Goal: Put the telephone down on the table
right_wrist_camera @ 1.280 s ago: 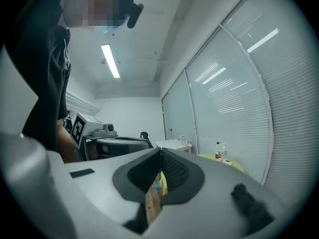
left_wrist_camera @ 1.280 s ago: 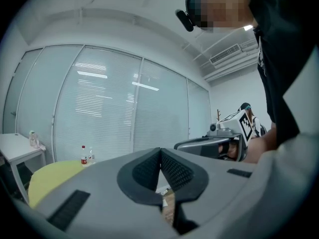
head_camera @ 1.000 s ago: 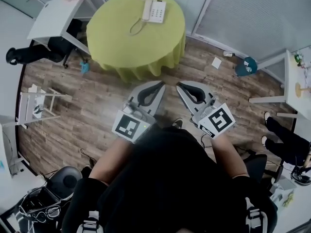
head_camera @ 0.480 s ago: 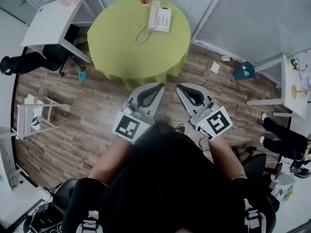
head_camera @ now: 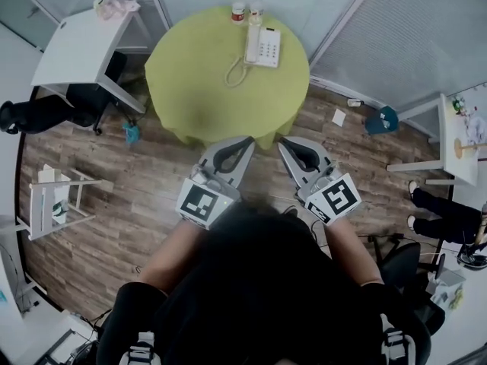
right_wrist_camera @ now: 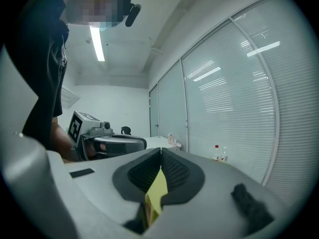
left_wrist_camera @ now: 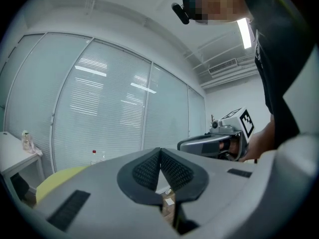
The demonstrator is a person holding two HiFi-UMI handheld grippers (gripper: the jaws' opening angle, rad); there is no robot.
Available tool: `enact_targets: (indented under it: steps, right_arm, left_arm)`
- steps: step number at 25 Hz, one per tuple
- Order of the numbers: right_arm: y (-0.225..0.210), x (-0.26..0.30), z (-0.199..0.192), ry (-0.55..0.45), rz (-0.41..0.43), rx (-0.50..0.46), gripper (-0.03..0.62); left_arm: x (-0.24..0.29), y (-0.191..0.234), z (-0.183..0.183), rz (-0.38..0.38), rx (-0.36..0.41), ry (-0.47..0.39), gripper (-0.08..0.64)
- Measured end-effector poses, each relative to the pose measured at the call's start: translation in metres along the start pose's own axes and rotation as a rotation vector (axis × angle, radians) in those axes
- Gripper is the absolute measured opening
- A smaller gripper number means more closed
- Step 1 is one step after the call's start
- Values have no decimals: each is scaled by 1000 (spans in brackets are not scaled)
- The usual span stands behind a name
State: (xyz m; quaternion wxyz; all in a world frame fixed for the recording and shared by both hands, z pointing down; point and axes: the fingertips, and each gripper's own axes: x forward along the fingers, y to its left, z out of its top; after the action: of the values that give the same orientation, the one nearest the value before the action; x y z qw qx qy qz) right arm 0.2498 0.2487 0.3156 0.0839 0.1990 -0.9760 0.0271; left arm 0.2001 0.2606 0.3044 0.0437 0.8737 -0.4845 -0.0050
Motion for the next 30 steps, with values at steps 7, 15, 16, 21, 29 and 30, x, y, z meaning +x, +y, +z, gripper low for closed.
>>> enact_targets:
  steps: [7,15,16,21,29,30]
  right_arm:
    - [8,24,4,14,-19,4,18]
    - [-1,46,6,7,2,11,18]
    - [-3,49,5,7,7,14,18]
    - [-18,65,2,-3,30,19,18]
    - [-63,91,4,-14,56,22,18]
    - [-69,93,4,-14,59,24,20]
  left_arm:
    - [-10,29,0,-11,-13,16,14]
    - [-3,48,-1,9,-25,18,14]
    - [-1,51,-2,12,-25,18,14]
    - [13,65,-4,30,-15,29,14]
    - [53,92,-5,46,-5,59,14]
    - [59,96,-4,50,-2,56,14]
